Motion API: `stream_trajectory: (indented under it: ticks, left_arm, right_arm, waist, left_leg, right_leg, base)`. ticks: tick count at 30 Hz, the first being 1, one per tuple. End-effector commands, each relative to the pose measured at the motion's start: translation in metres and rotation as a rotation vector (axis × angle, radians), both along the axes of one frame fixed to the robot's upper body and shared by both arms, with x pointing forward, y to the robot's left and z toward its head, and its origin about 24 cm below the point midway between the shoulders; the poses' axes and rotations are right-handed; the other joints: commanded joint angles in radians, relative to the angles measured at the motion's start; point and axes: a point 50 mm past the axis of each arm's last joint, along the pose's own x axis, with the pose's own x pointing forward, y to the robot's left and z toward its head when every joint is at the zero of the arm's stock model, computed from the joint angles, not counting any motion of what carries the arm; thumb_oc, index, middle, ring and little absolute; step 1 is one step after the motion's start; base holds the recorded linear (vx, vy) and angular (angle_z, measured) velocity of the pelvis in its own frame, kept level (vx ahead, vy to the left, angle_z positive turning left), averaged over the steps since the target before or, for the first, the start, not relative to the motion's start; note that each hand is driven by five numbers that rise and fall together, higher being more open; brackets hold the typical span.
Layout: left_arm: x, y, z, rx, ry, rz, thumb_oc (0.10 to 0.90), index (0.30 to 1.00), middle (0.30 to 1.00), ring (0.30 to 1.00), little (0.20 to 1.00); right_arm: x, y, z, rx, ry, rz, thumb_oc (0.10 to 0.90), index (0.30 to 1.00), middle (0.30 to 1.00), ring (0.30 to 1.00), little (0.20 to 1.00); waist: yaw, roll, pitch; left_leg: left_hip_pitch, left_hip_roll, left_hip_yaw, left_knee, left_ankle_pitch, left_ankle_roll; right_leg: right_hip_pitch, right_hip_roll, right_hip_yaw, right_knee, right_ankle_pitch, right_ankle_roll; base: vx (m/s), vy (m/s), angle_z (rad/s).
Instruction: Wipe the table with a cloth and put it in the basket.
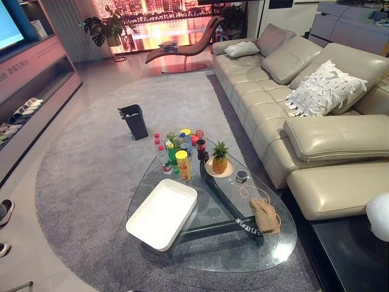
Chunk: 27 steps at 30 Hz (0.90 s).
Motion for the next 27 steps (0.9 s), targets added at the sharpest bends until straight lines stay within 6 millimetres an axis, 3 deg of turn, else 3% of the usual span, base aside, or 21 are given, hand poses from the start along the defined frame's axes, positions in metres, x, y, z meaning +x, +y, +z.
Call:
stream_trajectory:
  ticks: [1, 27]
  left_arm:
    - [0.0274, 0.0041, 0.0055, 0.022, -0.022, -0.012, 0.800, 0.900, 0.900, 0.900, 0.900]
    - [0.0262, 0.0072, 0.0059, 0.035, -0.023, 0.015, 0.800, 0.900, 0.900, 0.900, 0.900]
  right_arm:
    - [0.0246, -0.0022, 0.0056, -0.042, -0.027, 0.020, 0.800, 0.900, 0.900, 0.900, 0.900]
    - [0.0232, -0.0033, 0.0056, -0.043, -0.027, 0.018, 0.800, 0.900, 0.900, 0.900, 0.900]
  waist:
    - [0.016, -0.046, 0.053]
    - [0.014, -0.049, 0.053]
  left_leg:
    - [0.048, -0.010, 0.002, 0.006, -0.045, -0.009]
    - [0.053, -0.011, 0.001, 0.006, -0.046, -0.008]
  right_leg:
    - [-0.006, -0.043, -0.021, 0.005, 0.040, 0.044]
    - [0.000, -0.039, -0.017, 0.005, 0.035, 0.041]
  base:
    - [0.00, 0.000, 0.00]
    - [0.00, 0.000, 0.00]
